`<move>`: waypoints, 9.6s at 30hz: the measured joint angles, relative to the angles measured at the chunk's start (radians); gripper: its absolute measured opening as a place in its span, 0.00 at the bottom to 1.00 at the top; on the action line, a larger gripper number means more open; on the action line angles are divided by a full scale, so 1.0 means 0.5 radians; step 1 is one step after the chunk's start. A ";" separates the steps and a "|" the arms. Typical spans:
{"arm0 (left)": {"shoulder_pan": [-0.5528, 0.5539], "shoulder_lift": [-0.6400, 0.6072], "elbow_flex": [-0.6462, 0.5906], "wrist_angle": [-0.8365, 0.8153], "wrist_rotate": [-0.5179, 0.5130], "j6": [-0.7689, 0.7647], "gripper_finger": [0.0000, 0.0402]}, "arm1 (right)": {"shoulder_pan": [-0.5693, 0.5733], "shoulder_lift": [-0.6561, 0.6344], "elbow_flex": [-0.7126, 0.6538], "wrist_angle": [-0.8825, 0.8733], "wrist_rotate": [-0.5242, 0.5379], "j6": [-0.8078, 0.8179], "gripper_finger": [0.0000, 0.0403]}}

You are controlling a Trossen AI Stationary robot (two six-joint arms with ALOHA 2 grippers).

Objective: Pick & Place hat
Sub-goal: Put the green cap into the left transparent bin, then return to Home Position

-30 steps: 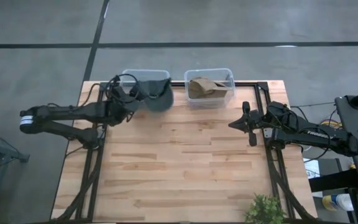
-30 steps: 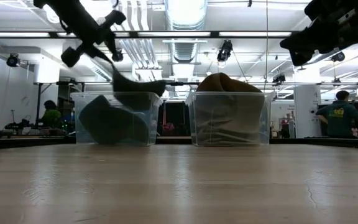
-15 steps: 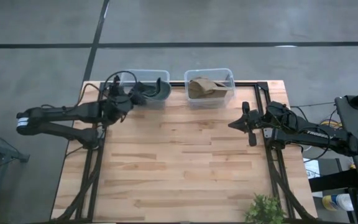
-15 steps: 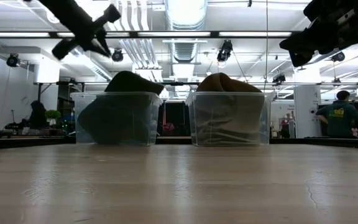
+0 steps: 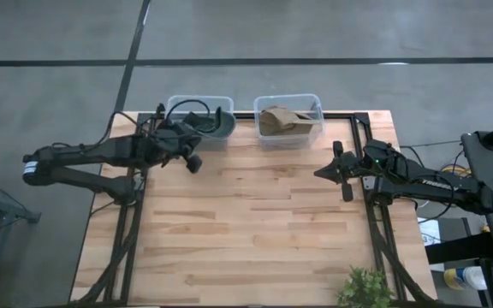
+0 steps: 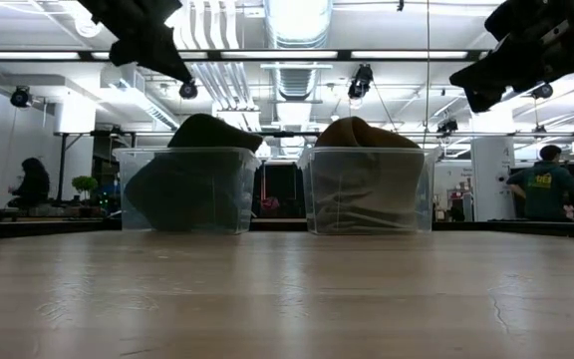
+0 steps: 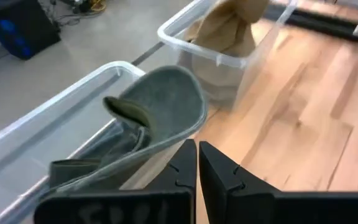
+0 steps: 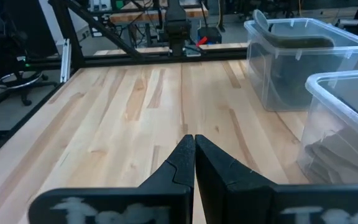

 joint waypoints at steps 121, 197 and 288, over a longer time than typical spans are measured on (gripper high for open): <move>0.176 0.715 0.957 -0.637 0.650 0.451 0.16 | 0.000 0.013 -0.027 0.037 0.022 0.466 0.02; -0.489 -1.744 -1.788 1.463 0.524 0.020 0.00 | 0.036 -0.849 -0.599 0.342 0.199 0.336 0.02; -0.515 -1.698 -1.824 1.201 0.323 0.091 0.00 | 0.143 -0.787 -0.620 0.378 0.385 0.200 0.02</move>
